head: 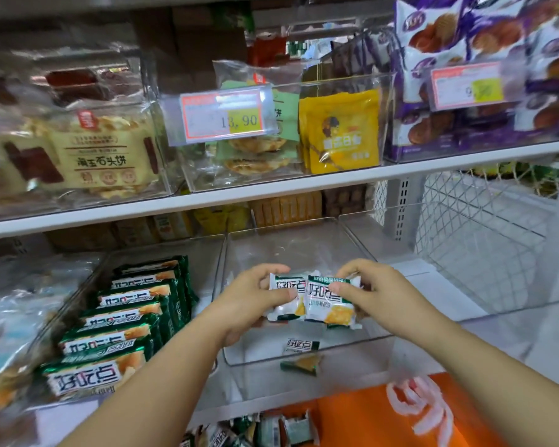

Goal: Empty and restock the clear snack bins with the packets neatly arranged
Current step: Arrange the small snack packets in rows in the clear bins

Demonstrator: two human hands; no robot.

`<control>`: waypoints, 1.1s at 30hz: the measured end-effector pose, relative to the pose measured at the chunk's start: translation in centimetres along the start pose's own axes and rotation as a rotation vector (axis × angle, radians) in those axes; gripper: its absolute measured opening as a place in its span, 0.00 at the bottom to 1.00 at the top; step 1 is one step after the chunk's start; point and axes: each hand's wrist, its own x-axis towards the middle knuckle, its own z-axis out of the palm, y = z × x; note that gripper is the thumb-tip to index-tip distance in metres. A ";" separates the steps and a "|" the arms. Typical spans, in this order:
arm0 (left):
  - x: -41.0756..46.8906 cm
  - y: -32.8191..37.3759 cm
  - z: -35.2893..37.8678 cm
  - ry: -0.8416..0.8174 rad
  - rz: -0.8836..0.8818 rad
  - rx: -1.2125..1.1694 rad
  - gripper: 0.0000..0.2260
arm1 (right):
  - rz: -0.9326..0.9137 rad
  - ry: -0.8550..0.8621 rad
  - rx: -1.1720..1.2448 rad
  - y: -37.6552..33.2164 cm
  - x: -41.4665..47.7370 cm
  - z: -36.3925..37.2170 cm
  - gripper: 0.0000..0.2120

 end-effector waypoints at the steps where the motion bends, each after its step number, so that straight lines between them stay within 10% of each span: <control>1: -0.5 0.1 0.4 -0.018 -0.003 -0.074 0.14 | 0.011 0.017 0.040 -0.1 -0.6 -0.3 0.06; 18: -6.2 1.9 2.2 0.142 0.212 0.257 0.32 | -0.044 0.114 0.325 -1.2 -4.7 -1.8 0.03; 29: -4.8 -1.0 -4.2 0.413 0.311 0.289 0.32 | 0.251 -0.765 -0.574 -0.3 5.6 6.0 0.23; 33: -3.4 -1.6 -5.4 0.410 0.310 0.257 0.31 | 0.254 -0.873 -0.729 0.4 6.6 8.0 0.15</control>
